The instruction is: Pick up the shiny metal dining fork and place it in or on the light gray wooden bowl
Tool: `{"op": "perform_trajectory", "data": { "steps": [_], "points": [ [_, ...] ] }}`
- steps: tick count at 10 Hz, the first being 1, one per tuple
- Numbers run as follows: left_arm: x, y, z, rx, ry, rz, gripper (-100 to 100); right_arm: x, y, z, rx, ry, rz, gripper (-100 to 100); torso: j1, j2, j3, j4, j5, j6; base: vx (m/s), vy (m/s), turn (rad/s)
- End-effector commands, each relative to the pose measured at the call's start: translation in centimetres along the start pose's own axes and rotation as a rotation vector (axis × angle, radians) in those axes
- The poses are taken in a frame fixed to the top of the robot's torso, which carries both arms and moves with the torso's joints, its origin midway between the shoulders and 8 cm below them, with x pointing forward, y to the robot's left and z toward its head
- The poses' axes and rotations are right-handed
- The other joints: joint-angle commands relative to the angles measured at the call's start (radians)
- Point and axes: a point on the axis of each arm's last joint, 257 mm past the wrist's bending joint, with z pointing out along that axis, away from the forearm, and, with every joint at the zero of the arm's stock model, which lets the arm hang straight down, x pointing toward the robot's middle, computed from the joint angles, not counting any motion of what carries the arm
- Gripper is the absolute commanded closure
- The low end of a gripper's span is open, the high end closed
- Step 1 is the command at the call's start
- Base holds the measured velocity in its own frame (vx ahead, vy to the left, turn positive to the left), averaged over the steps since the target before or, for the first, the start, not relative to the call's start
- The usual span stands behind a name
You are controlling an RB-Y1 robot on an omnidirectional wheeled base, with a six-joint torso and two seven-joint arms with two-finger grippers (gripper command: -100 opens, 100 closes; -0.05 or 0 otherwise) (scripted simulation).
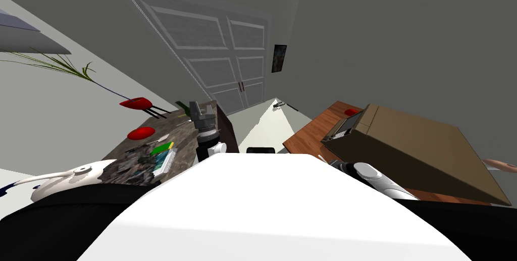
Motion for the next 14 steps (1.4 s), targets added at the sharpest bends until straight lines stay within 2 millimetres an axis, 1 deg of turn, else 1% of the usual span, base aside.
{"op": "perform_trajectory", "data": {
  "steps": [1,4,5,6,8,9,10,12,13,14],
  "points": [
    [0.0,0.0,0.0,0.0,0.0,0.0,0,0.0,0.0,0.0,0.0,0.0,0.0,100,0.0,0.0,0.0,0.0,0.0,0.0,0.0,0.0,0.0],
    [0.0,0.0,0.0,0.0,0.0,0.0,0,0.0,0.1,0.0,-0.002,0.0,-0.002,100,-0.001,0.0,0.0,0.0,0.0,0.001,0.0,0.0,0.0],
    [0.0,0.0,0.0,0.0,0.0,0.0,0,0.0,0.1,0.0,-0.002,0.0,-0.002,0,-0.001,0.0,0.0,0.0,0.0,0.001,0.0,0.0,0.0],
    [0.0,0.0,0.0,0.0,0.0,0.0,0,1.1,-0.2,-0.4,0.01,0.015,-0.054,100,-0.001,0.0,0.0,0.0,0.0,0.001,0.012,0.007,0.076],
    [0.0,0.0,0.0,0.0,0.0,0.0,0,0.3,0.2,-0.3,0.001,-0.018,-0.015,100,0.0,-0.001,0.0,0.0,0.0,0.0,0.013,0.0,0.02],
    [0.0,0.0,0.0,0.0,0.0,0.0,0,1.7,-0.1,-0.8,0.013,0.01,-0.079,100,0.0,-0.001,0.0,0.0,0.0,0.0,0.017,0.01,0.09],
    [0.0,0.0,0.0,0.0,0.0,0.0,0,1.4,0.4,-0.6,0.003,-0.003,-0.062,100,0.0,-0.001,0.0,0.0,0.001,0.0,0.015,0.006,0.031],
    [0.0,0.0,0.0,0.0,0.0,0.0,0,0.6,0.5,-0.7,0.001,-0.037,-0.018,100,0.0,-0.001,0.0,0.0,0.001,0.0,0.0,0.0,0.0],
    [0.0,0.0,0.0,0.0,0.0,0.0,0,2.1,0.4,-1.1,0.009,-0.007,-0.078,100,0.0,0.0,0.0,0.0,0.001,0.0,0.011,0.004,0.078],
    [0.0,0.0,0.0,0.0,0.0,0.0,0,1.8,0.8,-1.0,0.001,-0.02,-0.06,100,0.001,-0.001,0.0,0.0,0.002,0.0,0.014,0.002,0.04]
  ]
}}
